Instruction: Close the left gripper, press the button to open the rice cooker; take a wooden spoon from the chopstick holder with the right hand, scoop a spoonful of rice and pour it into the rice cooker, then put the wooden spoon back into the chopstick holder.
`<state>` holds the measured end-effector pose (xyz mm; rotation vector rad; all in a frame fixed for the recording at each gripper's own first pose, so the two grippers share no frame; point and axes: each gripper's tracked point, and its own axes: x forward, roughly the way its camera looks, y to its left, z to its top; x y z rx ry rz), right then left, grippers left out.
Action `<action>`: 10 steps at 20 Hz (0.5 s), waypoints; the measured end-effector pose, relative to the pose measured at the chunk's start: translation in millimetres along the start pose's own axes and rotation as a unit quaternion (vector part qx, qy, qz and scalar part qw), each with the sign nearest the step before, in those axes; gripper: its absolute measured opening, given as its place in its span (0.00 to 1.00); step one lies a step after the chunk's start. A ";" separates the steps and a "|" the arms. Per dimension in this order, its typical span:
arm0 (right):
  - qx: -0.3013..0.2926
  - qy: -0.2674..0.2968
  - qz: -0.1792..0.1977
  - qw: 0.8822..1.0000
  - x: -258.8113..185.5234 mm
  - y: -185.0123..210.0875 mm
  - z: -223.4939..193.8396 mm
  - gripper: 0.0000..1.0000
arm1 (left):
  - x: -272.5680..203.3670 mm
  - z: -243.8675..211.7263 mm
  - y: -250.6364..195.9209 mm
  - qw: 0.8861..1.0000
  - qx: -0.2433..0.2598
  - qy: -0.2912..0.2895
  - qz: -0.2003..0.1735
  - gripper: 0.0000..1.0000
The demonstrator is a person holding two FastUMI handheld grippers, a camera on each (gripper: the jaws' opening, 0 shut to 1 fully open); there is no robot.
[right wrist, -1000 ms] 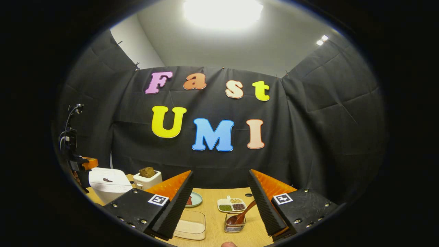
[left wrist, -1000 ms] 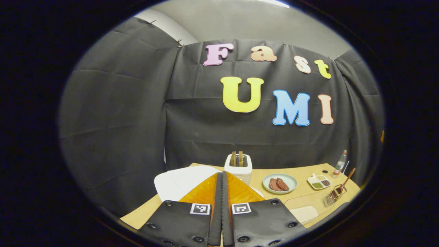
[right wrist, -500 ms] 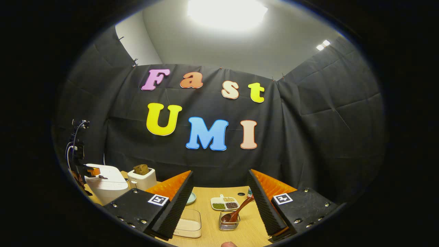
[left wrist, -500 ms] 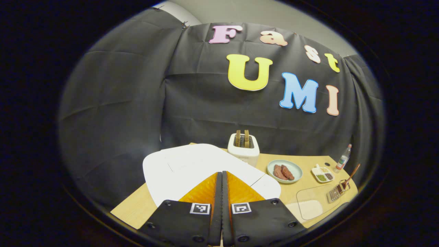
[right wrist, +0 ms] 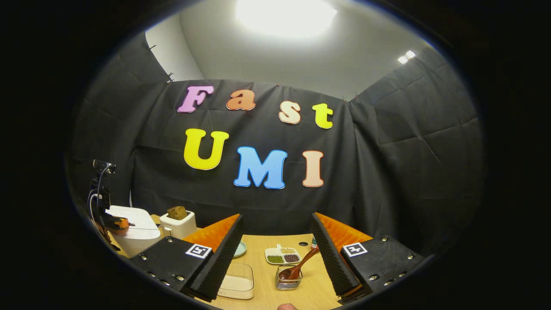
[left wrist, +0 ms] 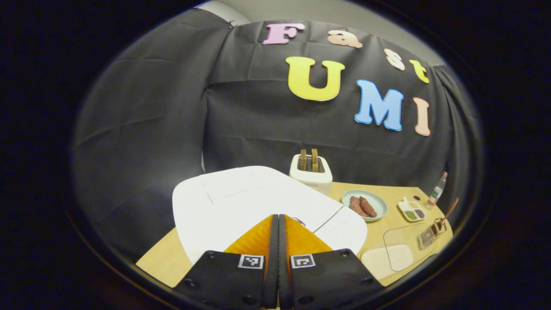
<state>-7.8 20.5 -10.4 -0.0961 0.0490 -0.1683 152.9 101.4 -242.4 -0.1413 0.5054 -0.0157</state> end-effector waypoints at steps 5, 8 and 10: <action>0.004 0.002 0.007 1.000 0.7 -0.6 -1.6 0.95 | -1.3 8.1 -2.2 1.000 0.002 -0.005 0.003 0.09; 0.003 -0.001 0.007 1.000 0.1 -9.1 -2.1 0.95 | -12.2 21.8 0.5 1.000 -0.013 -0.020 0.006 0.09; 0.010 -0.001 0.008 1.000 1.0 -12.9 -2.1 0.95 | -19.3 40.2 2.8 0.999 0.000 -0.046 0.015 0.09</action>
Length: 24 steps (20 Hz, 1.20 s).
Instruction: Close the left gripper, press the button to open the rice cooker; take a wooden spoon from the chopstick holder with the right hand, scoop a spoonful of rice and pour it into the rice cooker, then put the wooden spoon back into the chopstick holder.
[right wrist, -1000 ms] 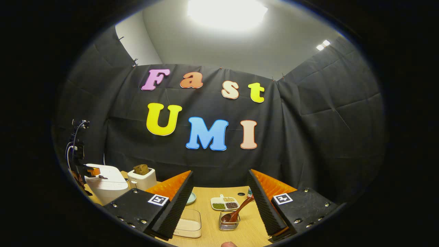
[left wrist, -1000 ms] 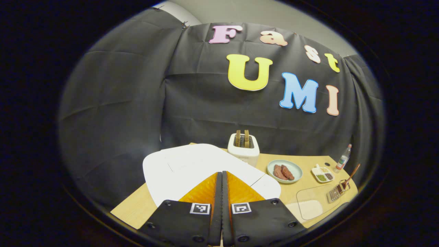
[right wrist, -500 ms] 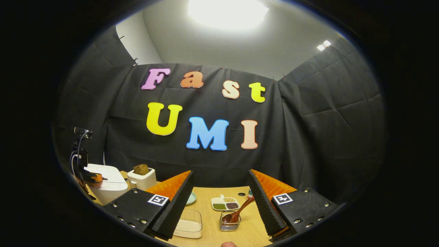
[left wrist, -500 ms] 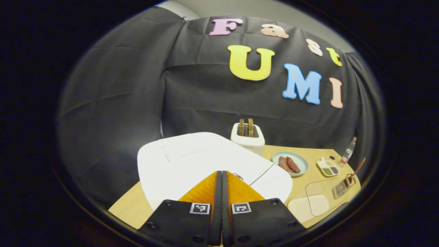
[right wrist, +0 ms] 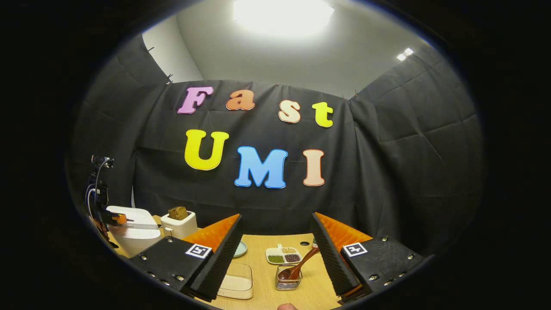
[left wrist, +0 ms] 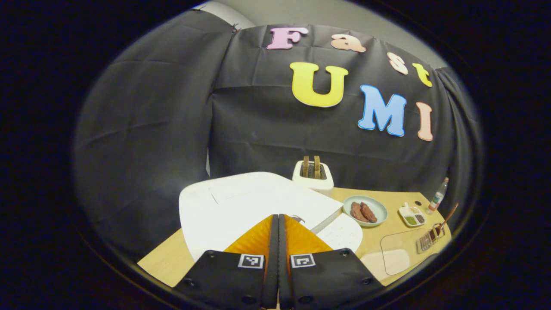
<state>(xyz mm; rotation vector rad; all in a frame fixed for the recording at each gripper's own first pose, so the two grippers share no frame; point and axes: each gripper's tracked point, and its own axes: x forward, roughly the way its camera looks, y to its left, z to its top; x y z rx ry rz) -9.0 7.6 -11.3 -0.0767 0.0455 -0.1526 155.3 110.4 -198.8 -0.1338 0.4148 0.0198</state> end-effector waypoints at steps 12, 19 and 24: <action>0.016 0.000 0.015 1.000 12.9 -21.6 -4.1 0.95 | -73.5 118.3 -3.0 0.988 0.012 -0.151 0.036 0.08; 0.024 -0.001 0.018 1.000 34.1 -38.1 -6.4 0.95 | -130.0 127.6 -52.6 0.983 0.027 -0.184 -0.005 0.76; 0.019 0.007 0.019 1.000 58.3 -52.8 -12.3 0.95 | -159.3 132.1 -74.5 0.978 0.043 -0.203 -0.013 0.93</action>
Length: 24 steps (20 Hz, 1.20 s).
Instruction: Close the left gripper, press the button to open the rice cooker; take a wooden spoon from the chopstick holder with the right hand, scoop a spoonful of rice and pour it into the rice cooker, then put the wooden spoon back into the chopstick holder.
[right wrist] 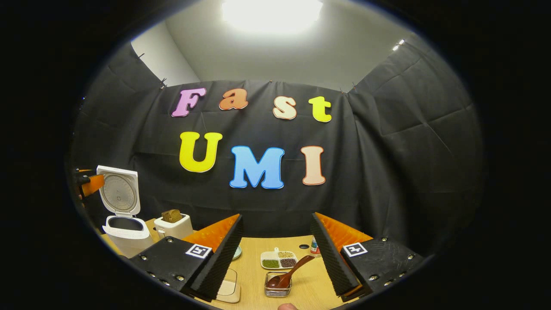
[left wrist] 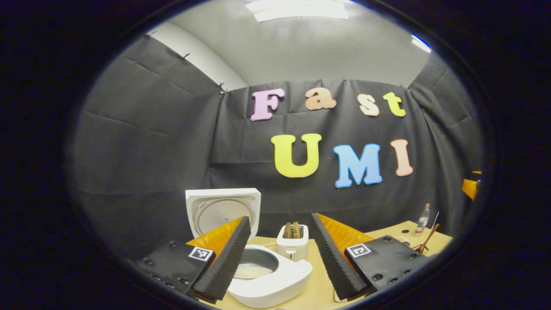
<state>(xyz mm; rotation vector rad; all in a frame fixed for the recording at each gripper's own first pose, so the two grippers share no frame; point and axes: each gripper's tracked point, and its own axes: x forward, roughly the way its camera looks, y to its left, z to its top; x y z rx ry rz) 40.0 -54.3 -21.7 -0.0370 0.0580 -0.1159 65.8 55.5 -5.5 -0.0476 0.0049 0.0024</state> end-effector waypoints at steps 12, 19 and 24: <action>0.007 0.063 -0.005 0.998 71.5 -35.2 -48.6 0.95 | -43.5 12.0 -20.1 1.000 0.016 -0.003 0.001 0.97; 0.019 0.123 -0.008 0.992 102.3 -51.0 -102.9 0.95 | -57.8 28.3 -8.8 0.999 0.022 -0.013 0.029 0.97; 0.031 0.166 -0.008 0.986 120.0 -56.8 -145.2 0.95 | -66.3 32.2 -5.5 0.998 0.031 -0.016 0.045 0.97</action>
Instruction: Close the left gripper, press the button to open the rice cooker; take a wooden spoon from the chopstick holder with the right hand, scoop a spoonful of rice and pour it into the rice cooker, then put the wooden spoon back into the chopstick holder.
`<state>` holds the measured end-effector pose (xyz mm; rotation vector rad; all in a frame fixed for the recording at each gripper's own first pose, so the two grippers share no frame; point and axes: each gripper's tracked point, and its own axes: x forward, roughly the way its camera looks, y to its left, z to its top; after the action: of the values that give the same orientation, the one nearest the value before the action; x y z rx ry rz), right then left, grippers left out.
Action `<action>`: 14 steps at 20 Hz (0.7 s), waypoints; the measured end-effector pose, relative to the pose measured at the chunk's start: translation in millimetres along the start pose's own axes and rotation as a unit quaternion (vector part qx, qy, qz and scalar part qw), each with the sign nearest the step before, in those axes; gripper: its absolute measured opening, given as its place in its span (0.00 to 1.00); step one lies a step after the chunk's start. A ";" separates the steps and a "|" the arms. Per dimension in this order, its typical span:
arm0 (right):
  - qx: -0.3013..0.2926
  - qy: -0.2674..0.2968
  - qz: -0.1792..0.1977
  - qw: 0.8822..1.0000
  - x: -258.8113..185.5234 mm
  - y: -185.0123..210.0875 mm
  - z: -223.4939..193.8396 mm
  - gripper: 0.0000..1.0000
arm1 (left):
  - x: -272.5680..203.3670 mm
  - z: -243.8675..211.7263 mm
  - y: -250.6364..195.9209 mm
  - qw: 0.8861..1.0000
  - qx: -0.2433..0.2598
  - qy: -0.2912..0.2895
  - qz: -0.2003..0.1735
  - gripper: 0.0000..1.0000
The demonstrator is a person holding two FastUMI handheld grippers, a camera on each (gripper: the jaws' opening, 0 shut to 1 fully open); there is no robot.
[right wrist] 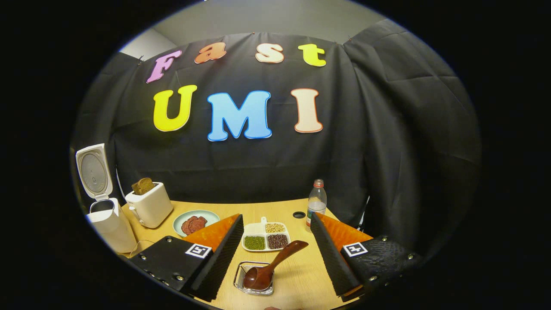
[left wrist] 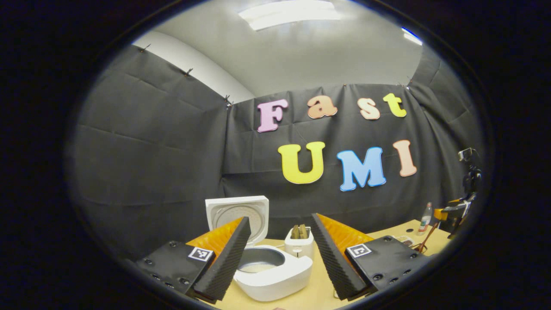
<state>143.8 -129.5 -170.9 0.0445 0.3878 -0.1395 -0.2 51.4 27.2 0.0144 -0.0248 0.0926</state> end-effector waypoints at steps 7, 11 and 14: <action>0.044 0.073 -0.001 0.996 31.5 -11.4 -53.7 0.96 | -9.3 -1.6 3.8 1.000 0.011 0.006 0.020 0.97; 0.090 0.116 0.007 0.989 39.7 -10.7 -79.0 0.95 | -11.6 -1.8 7.0 0.999 0.016 0.009 0.031 0.97; 0.134 0.140 0.016 0.981 44.3 -7.5 -91.3 0.89 | -12.8 -7.5 6.2 0.999 0.015 0.016 0.036 0.97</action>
<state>149.2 -136.2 -272.3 0.3395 0.6470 -0.1547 -13.3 56.5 19.5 0.0423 0.0079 0.1649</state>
